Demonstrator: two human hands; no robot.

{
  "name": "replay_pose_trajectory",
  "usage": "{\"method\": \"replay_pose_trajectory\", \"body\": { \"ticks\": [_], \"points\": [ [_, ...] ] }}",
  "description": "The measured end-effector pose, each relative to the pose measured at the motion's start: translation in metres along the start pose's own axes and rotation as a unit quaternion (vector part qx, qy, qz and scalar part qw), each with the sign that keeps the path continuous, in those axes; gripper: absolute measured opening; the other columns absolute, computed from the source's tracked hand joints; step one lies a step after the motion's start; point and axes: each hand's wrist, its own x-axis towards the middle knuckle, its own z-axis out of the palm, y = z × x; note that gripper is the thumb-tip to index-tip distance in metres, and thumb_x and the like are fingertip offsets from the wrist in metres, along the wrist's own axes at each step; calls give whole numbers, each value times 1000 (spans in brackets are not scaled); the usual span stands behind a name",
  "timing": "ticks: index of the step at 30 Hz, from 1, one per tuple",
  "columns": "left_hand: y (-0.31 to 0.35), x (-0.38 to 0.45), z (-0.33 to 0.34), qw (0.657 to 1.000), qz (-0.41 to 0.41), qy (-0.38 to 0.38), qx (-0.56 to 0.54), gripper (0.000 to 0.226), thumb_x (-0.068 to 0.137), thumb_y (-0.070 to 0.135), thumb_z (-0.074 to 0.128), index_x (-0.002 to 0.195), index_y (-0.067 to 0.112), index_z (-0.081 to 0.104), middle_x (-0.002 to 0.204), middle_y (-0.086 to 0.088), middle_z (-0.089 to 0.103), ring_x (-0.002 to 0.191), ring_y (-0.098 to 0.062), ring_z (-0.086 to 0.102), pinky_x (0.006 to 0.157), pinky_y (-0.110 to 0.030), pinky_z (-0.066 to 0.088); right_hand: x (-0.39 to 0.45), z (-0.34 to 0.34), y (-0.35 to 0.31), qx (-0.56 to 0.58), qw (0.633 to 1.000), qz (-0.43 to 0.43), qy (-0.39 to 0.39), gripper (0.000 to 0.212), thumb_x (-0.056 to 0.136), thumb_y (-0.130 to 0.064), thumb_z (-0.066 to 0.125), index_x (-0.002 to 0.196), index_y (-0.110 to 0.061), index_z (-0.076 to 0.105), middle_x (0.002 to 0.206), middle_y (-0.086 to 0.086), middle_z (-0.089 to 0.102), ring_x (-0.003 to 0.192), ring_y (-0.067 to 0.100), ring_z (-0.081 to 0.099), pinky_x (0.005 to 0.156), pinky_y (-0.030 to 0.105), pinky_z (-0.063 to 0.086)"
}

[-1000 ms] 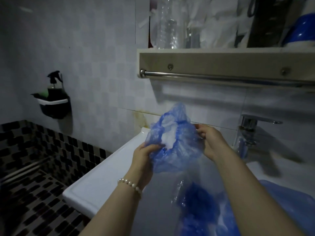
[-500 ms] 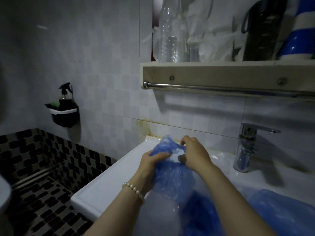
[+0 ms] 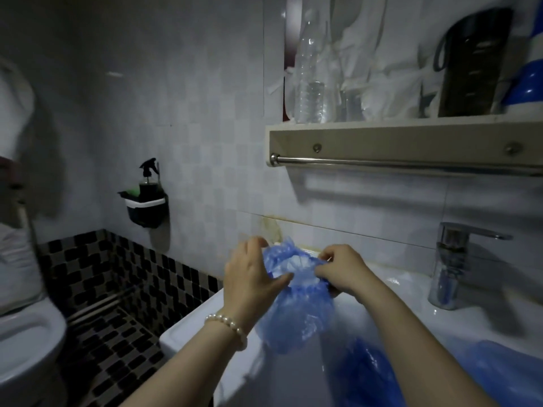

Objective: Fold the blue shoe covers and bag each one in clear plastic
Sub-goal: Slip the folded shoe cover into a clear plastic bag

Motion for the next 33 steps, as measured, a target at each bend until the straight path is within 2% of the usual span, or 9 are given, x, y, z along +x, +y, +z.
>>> {"method": "replay_pose_trajectory", "body": {
  "ticks": [4, 11, 14, 17, 21, 24, 26, 29, 33],
  "points": [
    [5, -1, -7, 997, -14, -75, 26, 42, 77, 30, 75, 90, 21, 36, 77, 7, 44, 63, -13, 43, 50, -22, 34, -7, -4, -5, 49, 995, -13, -82, 21, 77, 7, 65, 95, -5, 65, 86, 14, 60, 70, 24, 64, 54, 24, 55],
    [-16, -5, -20, 966, -21, -218, -140, 43, 70, -4, 71, 84, 21, 38, 89, -3, 55, 77, -20, 62, 54, -34, 52, 4, -19, 11, 201, 978, 61, 6, 22, 77, 18, 56, 77, -4, 57, 70, 15, 56, 56, 23, 56, 48, 25, 51],
    [-22, -11, -36, 947, 119, -284, -87, 36, 74, -5, 68, 83, 19, 43, 99, 2, 50, 80, -11, 61, 58, -24, 53, 13, -19, 23, 218, 968, 95, 86, 26, 76, 17, 53, 69, -7, 49, 63, 13, 53, 54, 23, 50, 51, 25, 42],
    [-32, -16, -43, 905, 342, -246, 63, 24, 72, 2, 69, 74, 20, 53, 102, 4, 53, 70, -14, 59, 59, -23, 50, 16, -17, 29, 187, 963, 77, 176, 33, 70, 21, 51, 59, -9, 42, 56, 5, 44, 51, 18, 40, 49, 22, 32],
    [-37, -7, -51, 921, 321, -180, 130, 10, 76, 12, 68, 70, 19, 68, 102, 3, 59, 63, -18, 63, 52, -26, 49, 8, -12, 20, 174, 978, -87, 77, 43, 60, 31, 48, 45, -9, 53, 66, 5, 50, 60, 17, 47, 48, 18, 40],
    [-37, 16, -63, 965, 158, -87, 192, 13, 86, 19, 63, 89, 17, 75, 103, 3, 56, 89, -17, 57, 65, -24, 38, 3, -3, 8, -17, 986, -164, -33, 54, 68, 20, 53, 48, -28, 68, 95, -2, 59, 86, 12, 55, 69, 21, 45],
    [-39, 28, -67, 963, 85, -81, 241, 16, 86, 18, 59, 91, 15, 74, 98, -3, 59, 91, -25, 58, 67, -28, 41, -1, 8, 0, -256, 954, -149, 38, 32, 78, -4, 60, 72, -31, 74, 107, -6, 55, 103, 14, 47, 85, 27, 35],
    [-33, 33, -68, 937, 60, -160, 305, 16, 81, 10, 55, 88, 6, 68, 91, -15, 66, 86, -35, 62, 65, -34, 44, -9, 20, -4, -461, 878, -59, 117, 25, 83, -33, 56, 102, -22, 67, 113, -2, 53, 111, 21, 41, 94, 39, 29],
    [-16, 32, -73, 891, 72, -330, 304, 14, 76, 8, 63, 86, 1, 70, 82, -17, 69, 82, -31, 67, 64, -29, 50, -12, 25, -2, -519, 850, 35, 77, 38, 78, -49, 56, 108, -25, 58, 115, -2, 57, 119, 23, 41, 107, 56, 20]
  ]
}}
